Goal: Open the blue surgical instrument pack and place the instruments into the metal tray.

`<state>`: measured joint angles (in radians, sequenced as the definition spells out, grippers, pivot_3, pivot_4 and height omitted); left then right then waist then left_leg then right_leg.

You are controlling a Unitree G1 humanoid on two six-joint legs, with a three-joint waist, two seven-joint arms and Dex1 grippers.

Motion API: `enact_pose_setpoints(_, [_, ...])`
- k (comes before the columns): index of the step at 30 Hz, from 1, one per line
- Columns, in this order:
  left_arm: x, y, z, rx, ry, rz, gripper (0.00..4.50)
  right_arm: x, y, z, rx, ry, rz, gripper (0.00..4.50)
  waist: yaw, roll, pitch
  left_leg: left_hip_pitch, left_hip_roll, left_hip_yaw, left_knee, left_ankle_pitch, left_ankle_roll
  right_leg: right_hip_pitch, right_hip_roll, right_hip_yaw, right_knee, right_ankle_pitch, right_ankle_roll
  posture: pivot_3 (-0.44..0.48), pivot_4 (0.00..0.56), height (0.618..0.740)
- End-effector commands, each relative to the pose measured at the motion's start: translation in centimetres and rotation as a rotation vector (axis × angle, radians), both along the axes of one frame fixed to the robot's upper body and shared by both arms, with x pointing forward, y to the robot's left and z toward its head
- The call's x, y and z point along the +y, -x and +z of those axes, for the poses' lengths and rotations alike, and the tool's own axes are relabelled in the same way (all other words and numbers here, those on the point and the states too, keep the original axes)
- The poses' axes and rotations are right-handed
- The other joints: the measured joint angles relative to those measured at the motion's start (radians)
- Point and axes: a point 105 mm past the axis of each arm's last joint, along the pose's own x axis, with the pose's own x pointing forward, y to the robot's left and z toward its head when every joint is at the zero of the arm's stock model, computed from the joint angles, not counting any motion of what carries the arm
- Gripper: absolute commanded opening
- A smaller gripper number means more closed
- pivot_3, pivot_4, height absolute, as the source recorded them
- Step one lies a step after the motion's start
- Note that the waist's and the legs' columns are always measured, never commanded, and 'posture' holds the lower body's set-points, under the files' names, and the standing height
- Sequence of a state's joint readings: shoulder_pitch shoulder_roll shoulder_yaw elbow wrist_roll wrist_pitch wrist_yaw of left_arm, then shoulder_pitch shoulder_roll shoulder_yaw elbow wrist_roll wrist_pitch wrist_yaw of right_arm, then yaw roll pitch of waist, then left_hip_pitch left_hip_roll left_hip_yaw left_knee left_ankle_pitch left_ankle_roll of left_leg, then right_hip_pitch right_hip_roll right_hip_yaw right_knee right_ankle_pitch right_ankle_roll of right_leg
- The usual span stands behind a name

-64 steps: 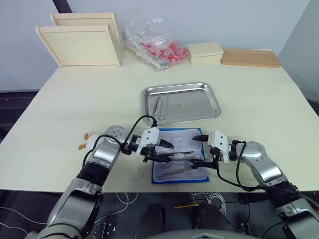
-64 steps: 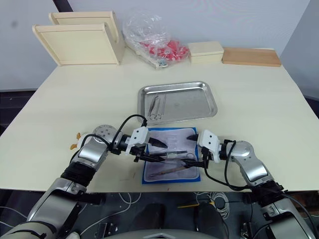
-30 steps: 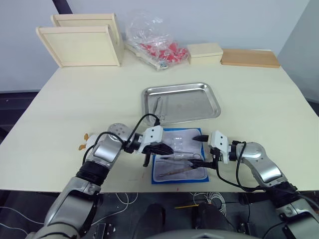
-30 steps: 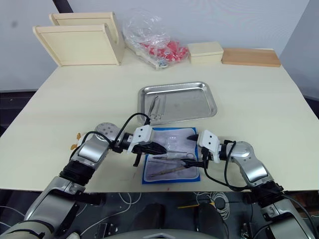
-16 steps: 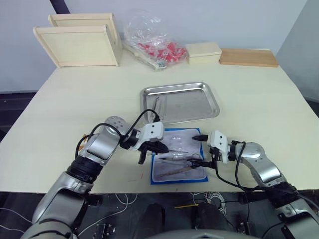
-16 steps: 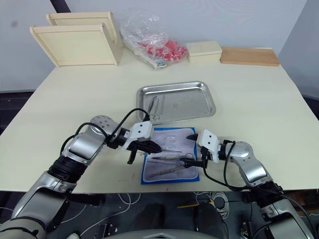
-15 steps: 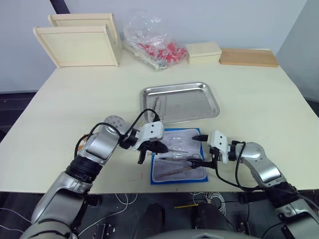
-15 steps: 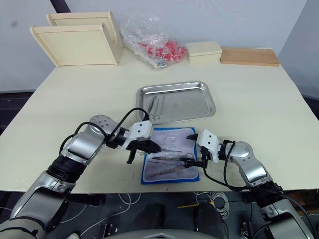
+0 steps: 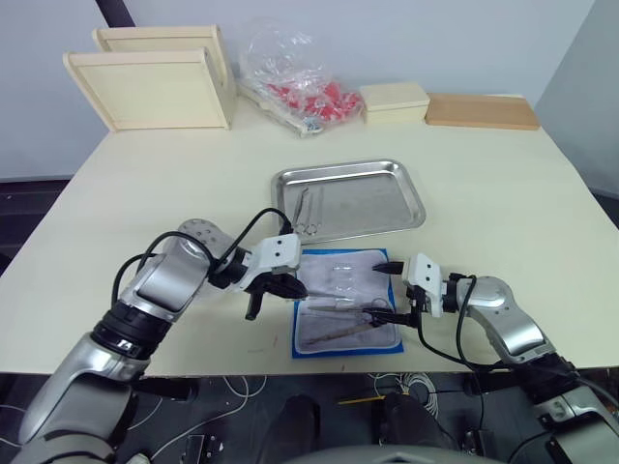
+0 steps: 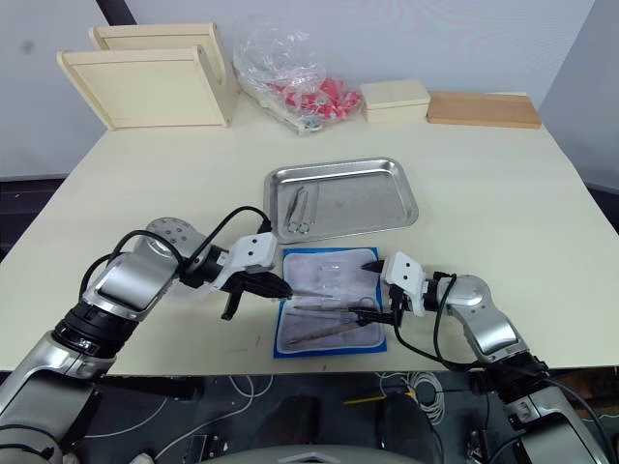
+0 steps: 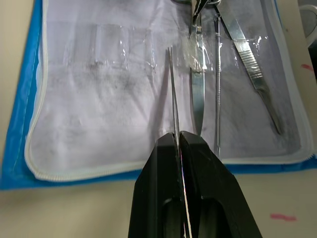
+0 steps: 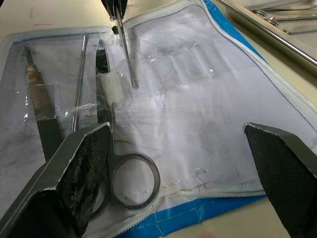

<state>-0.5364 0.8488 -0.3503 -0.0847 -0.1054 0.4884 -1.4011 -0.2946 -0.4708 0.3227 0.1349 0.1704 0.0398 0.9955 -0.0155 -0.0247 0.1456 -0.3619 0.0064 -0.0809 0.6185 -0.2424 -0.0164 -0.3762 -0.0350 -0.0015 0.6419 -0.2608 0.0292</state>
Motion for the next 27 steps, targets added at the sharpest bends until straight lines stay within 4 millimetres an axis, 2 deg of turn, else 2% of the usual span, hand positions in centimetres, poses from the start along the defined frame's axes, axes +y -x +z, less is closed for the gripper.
enact_pose_setpoints(1, [0.7,0.4,1.2,-0.028,0.004,0.001,0.01,-3.0,1.7,-6.6,0.202,0.207,-0.072,4.50,0.000,0.000,0.000,0.000,0.000,0.000,0.000,0.000,0.000,0.000,0.000,0.000,0.000,0.000,0.000,0.000,0.150,0.740])
enact_pose_setpoints(10, [2.5,0.8,2.5,-0.040,-0.029,0.035,0.01,-2.9,1.9,-6.6,0.210,0.200,-0.054,4.50,0.000,0.002,0.002,0.000,0.001,0.000,0.000,0.000,0.000,0.000,0.000,0.000,0.000,0.000,0.000,0.000,0.150,0.740])
enact_pose_setpoints(20, [3.2,1.0,4.6,-0.061,-0.040,0.032,0.01,-3.0,1.8,-6.1,0.210,0.172,-0.006,4.50,0.003,0.002,0.003,0.000,0.000,0.000,0.000,0.000,0.000,0.000,0.000,0.000,0.000,0.000,0.000,0.000,0.150,0.740])
enact_pose_setpoints(27, [2.3,-0.7,6.7,-0.117,0.068,0.107,0.01,-3.0,2.0,-5.3,0.207,0.135,0.061,4.50,0.004,0.000,0.005,-0.002,-0.001,0.000,0.000,0.000,0.000,0.000,0.000,0.000,0.000,0.000,0.000,0.000,0.150,0.740])
